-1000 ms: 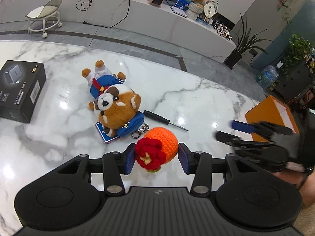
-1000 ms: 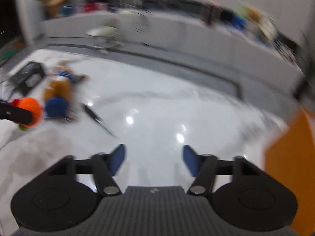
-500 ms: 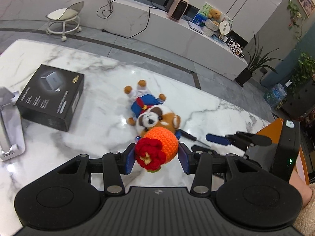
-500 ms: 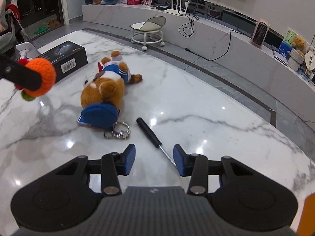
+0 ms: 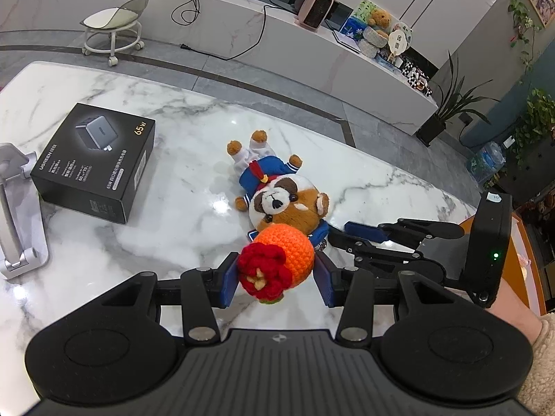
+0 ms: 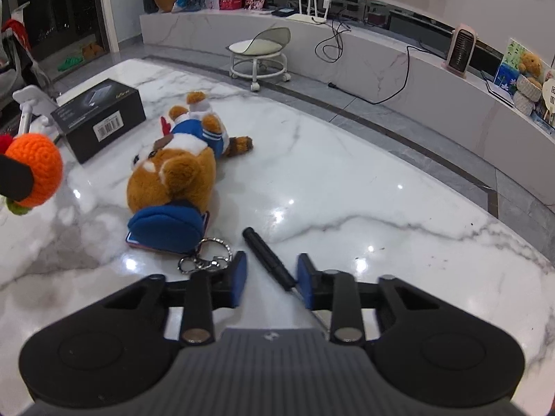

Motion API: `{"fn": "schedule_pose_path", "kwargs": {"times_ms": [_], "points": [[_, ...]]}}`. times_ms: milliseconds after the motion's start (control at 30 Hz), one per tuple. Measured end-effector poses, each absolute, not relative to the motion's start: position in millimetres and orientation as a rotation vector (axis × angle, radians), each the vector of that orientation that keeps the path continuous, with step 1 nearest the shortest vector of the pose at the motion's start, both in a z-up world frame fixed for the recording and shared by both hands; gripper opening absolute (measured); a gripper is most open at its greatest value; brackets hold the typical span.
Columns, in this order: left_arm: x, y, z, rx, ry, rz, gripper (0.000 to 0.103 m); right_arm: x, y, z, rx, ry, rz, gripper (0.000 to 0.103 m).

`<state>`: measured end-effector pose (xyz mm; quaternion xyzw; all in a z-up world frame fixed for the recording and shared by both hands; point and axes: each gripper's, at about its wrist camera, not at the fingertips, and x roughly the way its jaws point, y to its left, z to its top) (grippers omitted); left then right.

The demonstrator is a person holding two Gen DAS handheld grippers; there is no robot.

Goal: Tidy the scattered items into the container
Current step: 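Close the right gripper on the black screwdriver while the left gripper holds the orange ball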

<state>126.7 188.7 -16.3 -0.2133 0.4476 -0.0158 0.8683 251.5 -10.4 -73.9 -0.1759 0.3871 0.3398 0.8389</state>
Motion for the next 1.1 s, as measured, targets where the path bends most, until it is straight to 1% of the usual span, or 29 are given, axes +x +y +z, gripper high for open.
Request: {"fn": "schedule_pose_path", "kwargs": {"times_ms": [33, 67, 333, 467, 833, 1100], "points": [[126.7, 187.5, -16.1, -0.445, 0.938, -0.034, 0.053, 249.9, -9.8, -73.1, -0.375, 0.827, 0.722, 0.012], [127.0, 186.5, -16.2, -0.443, 0.939, -0.035, 0.053, 247.9, -9.6, -72.9, -0.378, 0.832, 0.726, 0.010], [128.7, 179.4, -15.8, -0.432, 0.945, -0.038, 0.053, 237.4, -12.7, -66.3, -0.371, 0.921, 0.710, 0.009], [128.5, 176.3, -13.2, -0.427, 0.942, -0.043, 0.053, 230.1, -18.9, -56.3, -0.363, 0.928, 0.704, 0.009], [126.2, 158.5, -3.5, -0.398, 0.932, -0.063, 0.053, 212.6, -49.0, -2.8, -0.269, 0.913, 0.629, 0.009], [125.0, 136.2, 12.7, -0.356, 0.905, -0.090, 0.053, 194.4, -85.5, 38.4, -0.203, 0.856, 0.593, 0.009]]}}
